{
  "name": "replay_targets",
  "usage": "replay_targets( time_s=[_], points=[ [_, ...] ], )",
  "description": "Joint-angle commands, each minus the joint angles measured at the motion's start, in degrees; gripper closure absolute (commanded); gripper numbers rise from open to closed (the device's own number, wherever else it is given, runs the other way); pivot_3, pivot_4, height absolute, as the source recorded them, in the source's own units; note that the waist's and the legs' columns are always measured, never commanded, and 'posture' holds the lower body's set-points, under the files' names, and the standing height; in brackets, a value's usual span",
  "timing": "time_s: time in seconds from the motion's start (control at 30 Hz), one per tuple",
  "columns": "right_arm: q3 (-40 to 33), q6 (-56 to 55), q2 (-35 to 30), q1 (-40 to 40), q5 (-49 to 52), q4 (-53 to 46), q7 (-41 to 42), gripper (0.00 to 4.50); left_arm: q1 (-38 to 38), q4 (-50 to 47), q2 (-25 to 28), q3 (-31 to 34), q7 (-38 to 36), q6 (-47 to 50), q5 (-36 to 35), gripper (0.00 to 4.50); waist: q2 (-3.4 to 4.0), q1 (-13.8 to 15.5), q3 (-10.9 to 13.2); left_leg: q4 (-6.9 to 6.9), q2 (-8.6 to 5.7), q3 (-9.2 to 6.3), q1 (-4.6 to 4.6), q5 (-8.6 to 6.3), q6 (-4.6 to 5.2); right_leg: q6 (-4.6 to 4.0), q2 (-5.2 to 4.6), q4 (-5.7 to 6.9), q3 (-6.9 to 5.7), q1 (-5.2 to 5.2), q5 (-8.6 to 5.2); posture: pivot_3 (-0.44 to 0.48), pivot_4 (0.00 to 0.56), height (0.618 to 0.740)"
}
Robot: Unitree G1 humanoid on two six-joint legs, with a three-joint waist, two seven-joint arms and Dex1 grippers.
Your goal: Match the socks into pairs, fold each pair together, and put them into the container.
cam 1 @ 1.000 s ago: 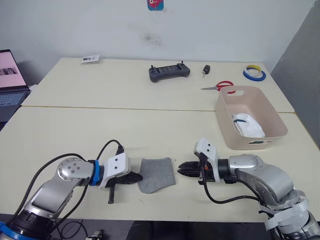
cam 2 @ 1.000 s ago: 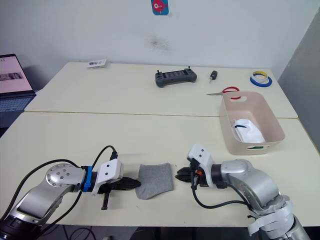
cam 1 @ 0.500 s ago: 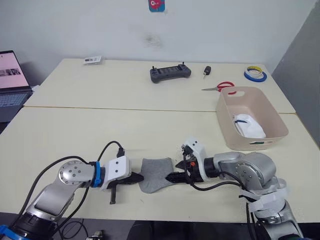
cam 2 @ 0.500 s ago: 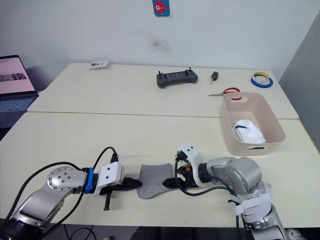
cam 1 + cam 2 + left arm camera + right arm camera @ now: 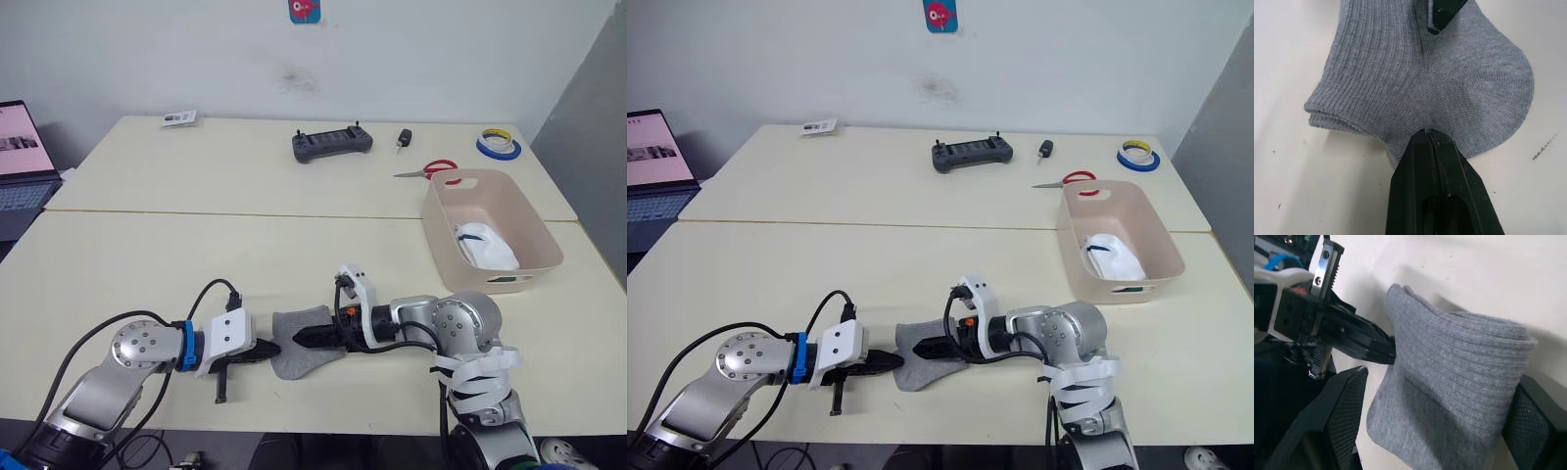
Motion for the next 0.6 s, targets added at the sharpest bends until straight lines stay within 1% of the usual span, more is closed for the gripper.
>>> replay_targets(
  time_s=[0.03,0.07,0.1,0.13,0.17,0.23,0.27,0.3,0.33,0.4,0.5,0.57,0.6],
  points=[
    [-0.9,0.5,1.5,-0.4,1.9,-0.2,-0.1,1.68,1.4,0.9,0.0,-1.3,0.3,1.7,1.6,4.5,0.01,0.0,0.0,0.0,0.0,0.01,0.0,0.0,0.0,0.0,0.0,0.0,0.0,0.0,0.0,0.0,0.15,0.737],
    [-1.1,0.5,1.7,-0.3,2.1,-0.2,-0.1,2.05,1.4,0.8,0.0,-1.2,0.4,1.9,1.3,4.5,0.01,0.0,0.0,0.0,-0.01,0.02,0.0,0.0,0.0,0.0,0.0,0.0,0.0,-0.01,0.0,0.0,0.15,0.737],
    [-1.2,0.5,1.9,-0.3,2.5,-0.2,-0.1,2.11,1.3,0.8,-0.1,-1.1,0.4,2.1,1.1,4.5,0.01,0.0,0.0,0.0,0.0,0.02,0.0,0.0,0.0,0.0,0.0,0.0,0.0,-0.01,0.0,0.0,0.15,0.737],
    [-1.2,0.5,2.2,-0.2,2.7,-0.3,-0.1,2.66,1.2,1.1,-0.4,-0.9,0.6,1.9,1.0,4.5,0.01,0.0,0.0,-0.01,0.0,0.02,0.0,0.0,0.0,0.0,0.0,0.0,0.0,-0.01,0.0,0.0,0.15,0.737],
    [-1.3,0.5,2.3,-0.2,2.9,-0.4,-0.1,2.95,0.9,1.3,-0.6,-0.7,0.6,1.6,0.9,4.5,0.01,0.0,0.0,-0.02,0.0,0.02,0.0,0.0,0.0,0.0,0.0,0.0,0.01,-0.01,0.0,0.0,0.15,0.737],
    [-1.3,0.5,2.4,-0.1,3.1,-0.6,-0.2,3.7,0.4,1.8,-1.1,-0.3,0.7,1.5,0.2,4.5,0.02,0.0,0.0,-0.03,0.0,0.02,0.0,0.0,0.0,0.0,0.0,0.0,0.0,-0.01,0.0,0.0,0.15,0.737],
    [-1.3,0.4,2.3,-0.2,3.1,-0.7,-0.2,3.98,-0.1,2.0,-1.5,0.0,0.7,1.7,-0.4,4.5,0.02,0.0,0.0,-0.03,-0.01,0.02,0.0,0.0,0.0,0.0,0.0,0.0,0.0,-0.02,0.0,0.0,0.15,0.737],
    [-1.4,0.4,2.2,-0.2,3.2,-0.8,-0.2,4.42,-0.5,2.2,-1.8,0.2,0.5,1.9,-0.8,4.5,0.02,0.1,0.0,-0.03,-0.02,0.02,-0.01,0.0,0.0,0.0,0.0,0.0,-0.01,-0.02,0.0,0.0,0.15,0.737],
    [-1.6,0.4,2.0,-0.2,3.3,-1.0,-0.2,4.49,-1.0,2.4,-1.9,0.3,0.1,1.7,-1.2,4.5,0.02,0.1,0.0,-0.03,-0.03,0.02,-0.01,0.0,0.0,0.0,-0.01,0.0,-0.01,-0.01,0.0,0.0,0.15,0.737],
    [-2.5,0.4,1.8,0.0,3.4,-1.8,-0.5,4.49,-2.6,3.8,-3.2,1.2,1.3,-0.3,-0.8,4.5,0.03,0.2,0.0,-0.03,-0.04,-0.01,-0.02,0.0,0.0,0.0,-0.01,0.0,-0.01,-0.01,0.0,0.0,0.15,0.737],
    [-3.6,0.5,1.2,1.3,3.6,-4.0,-1.0,4.49,-4.9,4.0,-5.7,3.9,2.6,-0.5,-3.7,4.5,0.02,0.3,0.0,-0.02,-0.07,-0.03,-0.06,0.0,0.0,0.01,-0.01,-0.01,-0.03,-0.01,0.0,0.0,0.15,0.737],
    [-4.2,0.5,0.7,2.4,4.0,-5.7,-1.2,4.49,-6.1,2.6,-5.8,5.1,1.0,2.5,-7.3,4.5,-0.11,0.2,0.1,-0.01,-0.06,-0.05,-0.11,0.0,0.0,0.01,-0.02,-0.01,-0.04,-0.04,0.0,0.0,0.15,0.737],
    [-4.6,0.5,-0.2,3.4,4.4,-7.5,-1.3,4.5,-7.2,1.2,-5.3,5.8,0.4,6.1,-9.8,4.33,-0.11,0.1,0.1,-0.01,-0.02,-0.07,-0.16,0.0,0.0,0.01,-0.01,-0.01,-0.05,-0.08,0.0,0.0,0.15,0.737]
  ],
)
